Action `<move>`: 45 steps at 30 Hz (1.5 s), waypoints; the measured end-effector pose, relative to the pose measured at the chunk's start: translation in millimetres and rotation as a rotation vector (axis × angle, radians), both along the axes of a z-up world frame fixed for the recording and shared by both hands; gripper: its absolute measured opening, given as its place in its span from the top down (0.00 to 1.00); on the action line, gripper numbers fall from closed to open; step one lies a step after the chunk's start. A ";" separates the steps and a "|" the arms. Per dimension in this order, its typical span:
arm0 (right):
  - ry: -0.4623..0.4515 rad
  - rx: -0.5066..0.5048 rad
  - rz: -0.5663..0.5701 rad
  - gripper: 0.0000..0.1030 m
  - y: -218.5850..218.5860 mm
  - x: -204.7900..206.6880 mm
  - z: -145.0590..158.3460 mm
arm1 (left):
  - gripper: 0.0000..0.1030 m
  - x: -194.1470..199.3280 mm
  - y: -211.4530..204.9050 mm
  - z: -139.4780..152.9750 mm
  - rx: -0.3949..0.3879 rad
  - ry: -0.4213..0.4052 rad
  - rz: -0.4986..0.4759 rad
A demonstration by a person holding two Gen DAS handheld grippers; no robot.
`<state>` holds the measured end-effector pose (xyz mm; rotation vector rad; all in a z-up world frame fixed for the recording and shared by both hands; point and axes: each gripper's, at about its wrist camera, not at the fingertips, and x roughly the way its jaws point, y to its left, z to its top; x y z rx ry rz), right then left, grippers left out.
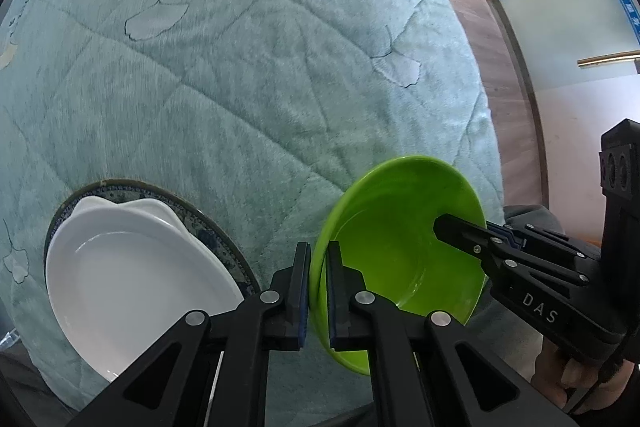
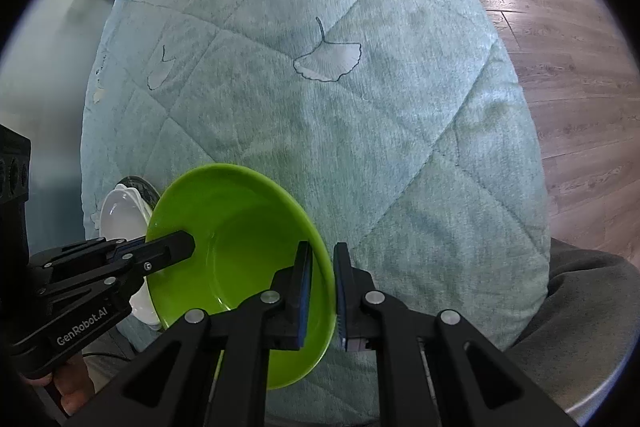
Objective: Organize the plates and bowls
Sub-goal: 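Lift the green bowl with the left gripper and carry it beside the plate stack, then lower the green bowl onto the table and open the left gripper, then move the left gripper to the larger white bowl and grip its rim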
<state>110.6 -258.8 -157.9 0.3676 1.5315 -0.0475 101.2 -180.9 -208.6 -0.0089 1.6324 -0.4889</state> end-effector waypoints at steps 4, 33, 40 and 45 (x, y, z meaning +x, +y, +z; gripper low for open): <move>-0.002 -0.001 -0.004 0.90 0.0 -1.2 -6.4 | 0.96 -0.9 -0.9 -9.8 0.016 0.009 0.003; -0.382 -0.142 -0.089 0.01 -77.9 33.4 123.5 | 0.01 45.0 15.2 172.3 0.045 -0.646 0.021; -0.483 -0.209 -0.010 0.01 -96.5 78.3 188.7 | 0.01 88.6 27.3 201.3 0.023 -0.648 0.064; -0.497 -0.247 0.112 0.01 -91.7 119.4 205.9 | 0.01 133.3 25.4 211.5 -0.014 -0.597 0.045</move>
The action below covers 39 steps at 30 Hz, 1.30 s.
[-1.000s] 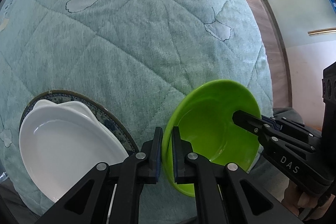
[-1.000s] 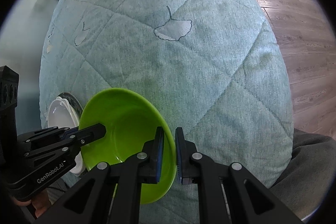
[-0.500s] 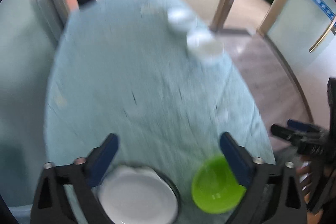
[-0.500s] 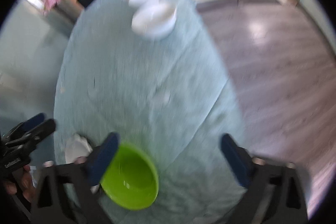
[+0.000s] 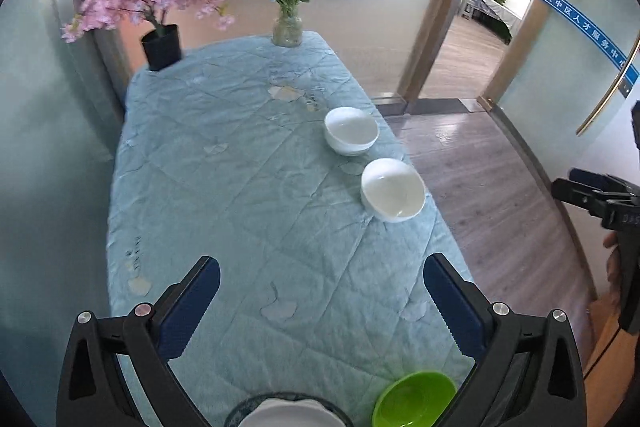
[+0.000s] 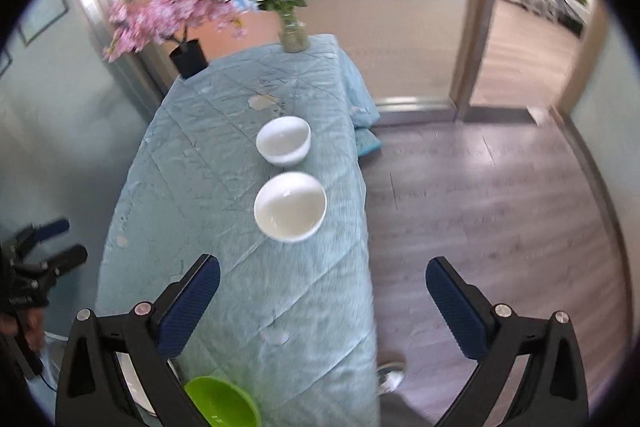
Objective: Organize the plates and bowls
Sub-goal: 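Move the left gripper to the larger white bowl and grip its rim, then carry the white bowl with the left gripper over the green bowl and lower it in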
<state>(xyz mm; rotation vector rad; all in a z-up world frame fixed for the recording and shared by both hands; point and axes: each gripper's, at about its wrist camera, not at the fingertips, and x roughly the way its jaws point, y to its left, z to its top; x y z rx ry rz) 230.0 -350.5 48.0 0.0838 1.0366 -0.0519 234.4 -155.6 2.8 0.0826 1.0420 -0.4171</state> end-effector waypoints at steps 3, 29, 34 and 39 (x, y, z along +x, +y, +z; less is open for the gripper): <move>0.055 -0.007 0.050 0.01 0.6 33.4 -9.1 | 0.01 36.5 -12.1 -4.0 -0.034 0.056 -0.001; 0.430 0.210 -0.038 0.73 -20.6 157.0 -214.7 | 0.65 198.8 -139.2 -221.9 -0.011 0.455 -0.105; 0.446 0.232 -0.075 0.92 -22.3 158.0 -223.9 | 0.88 200.2 -144.1 -233.6 -0.026 0.464 -0.126; 0.445 0.212 -0.094 0.93 -18.5 159.1 -223.2 | 0.94 201.5 -151.7 -238.5 -0.031 0.469 -0.127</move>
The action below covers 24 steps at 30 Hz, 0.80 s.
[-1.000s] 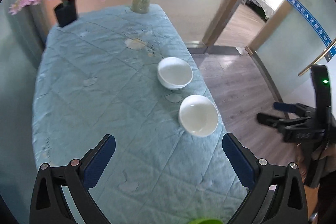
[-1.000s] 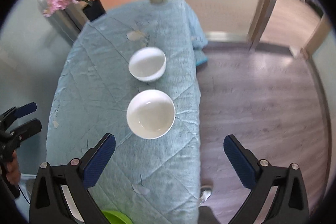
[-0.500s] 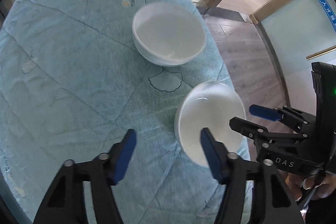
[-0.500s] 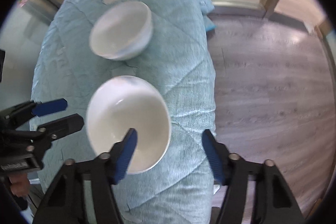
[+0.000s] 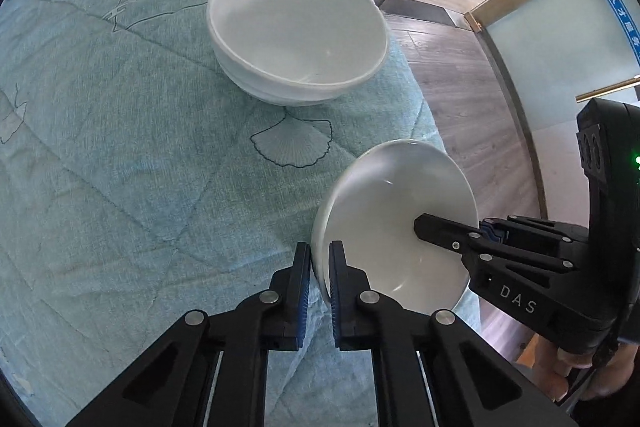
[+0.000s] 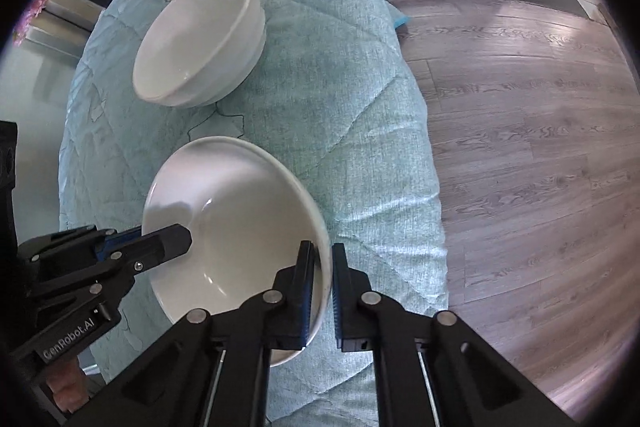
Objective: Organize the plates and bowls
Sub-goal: 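Carry the white bowl with the left gripper over the green bowl and lower it in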
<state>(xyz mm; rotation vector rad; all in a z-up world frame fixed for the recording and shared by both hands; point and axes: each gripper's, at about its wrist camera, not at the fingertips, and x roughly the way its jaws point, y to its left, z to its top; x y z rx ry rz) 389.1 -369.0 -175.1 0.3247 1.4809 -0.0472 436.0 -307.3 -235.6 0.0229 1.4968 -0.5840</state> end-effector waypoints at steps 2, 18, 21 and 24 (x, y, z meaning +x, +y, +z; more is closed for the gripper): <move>-0.014 -0.015 0.003 0.93 1.0 1.6 -0.5 | 0.94 0.3 -1.2 -0.7 -0.002 0.001 0.003; -0.147 -0.066 -0.015 0.95 20.1 -22.0 86.5 | 0.96 -42.1 -7.5 113.3 0.015 -0.182 -0.057; -0.206 -0.067 -0.028 0.95 27.1 -41.1 122.8 | 0.96 -65.9 -3.3 157.6 0.007 -0.243 -0.066; -0.274 -0.066 -0.038 0.95 37.7 -69.0 162.8 | 0.96 -97.4 5.4 201.4 0.015 -0.316 -0.082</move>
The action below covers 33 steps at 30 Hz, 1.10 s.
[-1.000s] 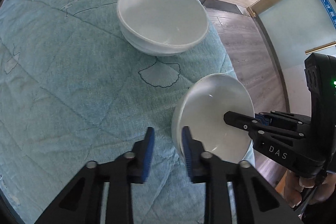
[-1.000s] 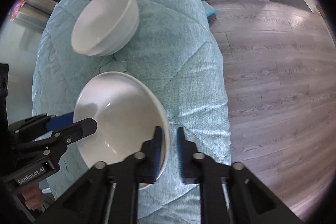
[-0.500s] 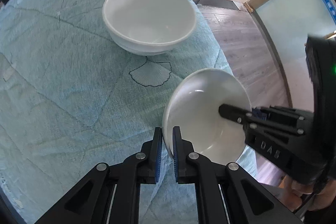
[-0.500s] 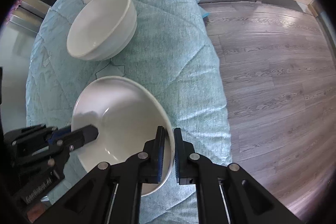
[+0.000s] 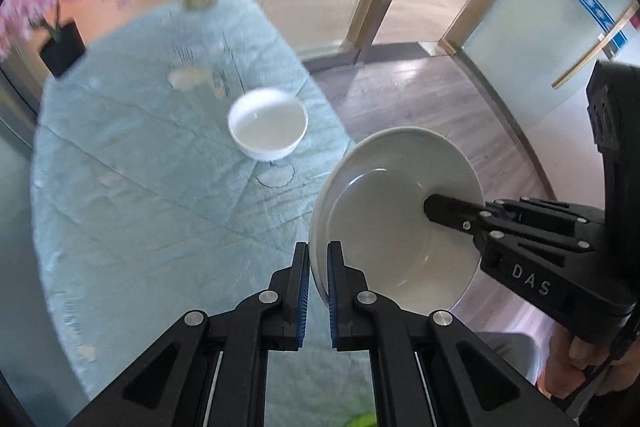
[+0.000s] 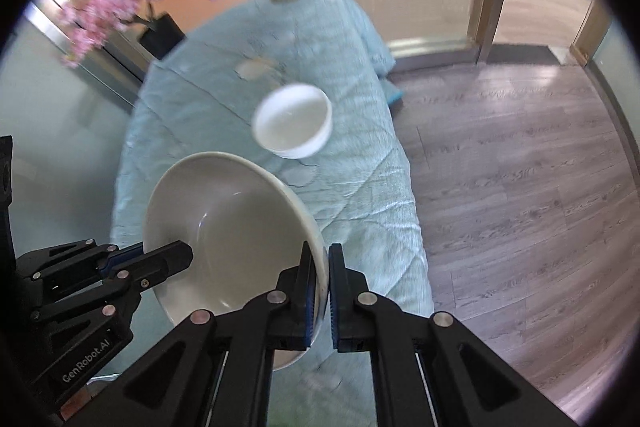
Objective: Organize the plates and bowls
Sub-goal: 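Carry the white bowl with the left gripper over the green bowl and lower it in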
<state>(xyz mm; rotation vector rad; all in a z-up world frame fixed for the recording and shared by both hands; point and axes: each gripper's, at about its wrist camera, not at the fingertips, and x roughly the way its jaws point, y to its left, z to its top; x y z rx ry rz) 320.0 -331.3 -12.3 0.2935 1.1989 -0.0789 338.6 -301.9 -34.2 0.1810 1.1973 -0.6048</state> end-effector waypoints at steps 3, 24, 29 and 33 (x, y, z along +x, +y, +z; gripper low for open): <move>-0.070 -0.011 -0.013 0.95 11.7 -32.3 36.5 | 0.96 -36.7 7.2 42.2 0.014 -0.079 -0.010; -0.089 -0.007 0.036 0.95 95.5 -193.7 81.1 | 0.96 -260.1 129.2 98.8 -0.050 -0.069 0.036; -0.058 -0.015 0.062 0.95 111.1 -215.0 74.6 | 0.96 -290.1 149.8 87.6 -0.052 -0.029 0.042; -0.015 -0.001 0.075 0.95 122.3 -232.5 60.3 | 0.96 -312.7 165.7 67.6 -0.049 0.022 0.062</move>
